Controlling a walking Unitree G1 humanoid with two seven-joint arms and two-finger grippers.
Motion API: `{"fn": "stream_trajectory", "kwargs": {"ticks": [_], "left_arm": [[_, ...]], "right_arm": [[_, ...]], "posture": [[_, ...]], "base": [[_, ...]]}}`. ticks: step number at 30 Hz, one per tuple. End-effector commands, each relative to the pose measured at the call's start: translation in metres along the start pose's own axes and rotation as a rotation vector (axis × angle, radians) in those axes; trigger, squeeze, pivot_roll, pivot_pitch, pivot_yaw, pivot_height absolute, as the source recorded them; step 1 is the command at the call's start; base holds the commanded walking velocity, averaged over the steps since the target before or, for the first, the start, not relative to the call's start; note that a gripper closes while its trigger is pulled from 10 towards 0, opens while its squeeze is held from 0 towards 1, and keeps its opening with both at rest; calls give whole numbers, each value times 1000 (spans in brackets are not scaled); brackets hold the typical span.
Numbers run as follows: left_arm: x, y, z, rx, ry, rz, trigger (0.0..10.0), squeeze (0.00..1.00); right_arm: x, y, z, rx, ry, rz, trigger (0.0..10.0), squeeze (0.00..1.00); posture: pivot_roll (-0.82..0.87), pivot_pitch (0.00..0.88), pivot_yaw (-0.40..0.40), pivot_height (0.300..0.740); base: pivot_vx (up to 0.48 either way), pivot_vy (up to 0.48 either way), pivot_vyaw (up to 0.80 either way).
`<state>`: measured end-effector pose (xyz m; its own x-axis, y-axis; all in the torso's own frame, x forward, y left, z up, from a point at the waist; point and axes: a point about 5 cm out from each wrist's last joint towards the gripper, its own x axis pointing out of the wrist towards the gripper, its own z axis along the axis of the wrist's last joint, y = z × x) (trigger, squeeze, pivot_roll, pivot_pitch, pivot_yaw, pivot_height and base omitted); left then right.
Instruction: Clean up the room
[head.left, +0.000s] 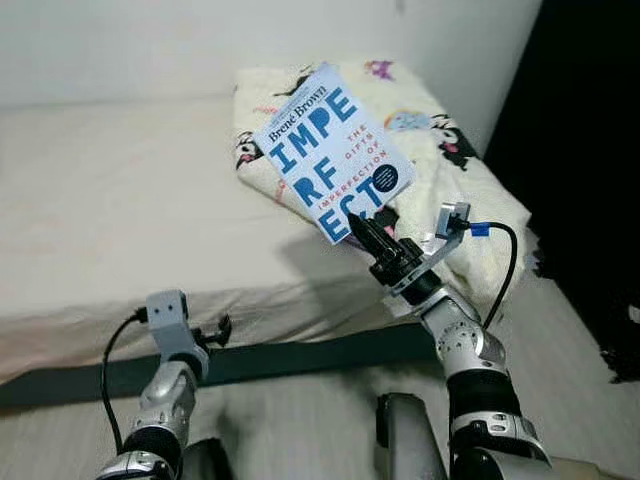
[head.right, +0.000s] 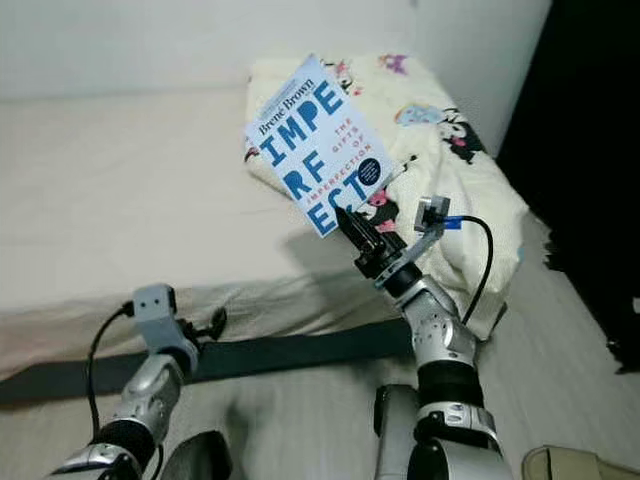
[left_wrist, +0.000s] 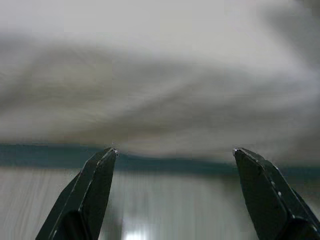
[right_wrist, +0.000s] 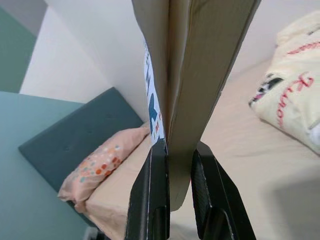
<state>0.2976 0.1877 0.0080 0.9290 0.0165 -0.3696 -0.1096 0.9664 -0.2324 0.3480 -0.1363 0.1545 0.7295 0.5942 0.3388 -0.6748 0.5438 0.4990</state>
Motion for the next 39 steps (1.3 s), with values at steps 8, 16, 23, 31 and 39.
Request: {"fn": "stream_trajectory", "kwargs": {"ticks": [8,16,23,31,39], "left_arm": [[-42,41,-76,74,336,144,10000,0],[-66,57,-102,79,457,210,10000,0],[-81,57,-122,113,553,210,10000,0],[-79,54,-121,122,557,195,10000,0],[-77,53,-121,130,571,197,10000,0]], "right_arm": [[-6,0,-9,5,16,-25,0,0],[-8,0,-14,6,29,-37,0,0],[-10,0,-18,12,37,-45,0,0],[-12,-1,-22,22,45,-55,0,0],[-13,-1,-24,22,48,-60,0,0]], "posture": [[-154,0,76,538],[-158,0,83,567],[-160,0,89,592],[-159,0,90,626],[-163,0,93,656]], "base": [[0,0,0],[0,0,0],[0,0,0],[0,0,0],[-400,0,0]]}}
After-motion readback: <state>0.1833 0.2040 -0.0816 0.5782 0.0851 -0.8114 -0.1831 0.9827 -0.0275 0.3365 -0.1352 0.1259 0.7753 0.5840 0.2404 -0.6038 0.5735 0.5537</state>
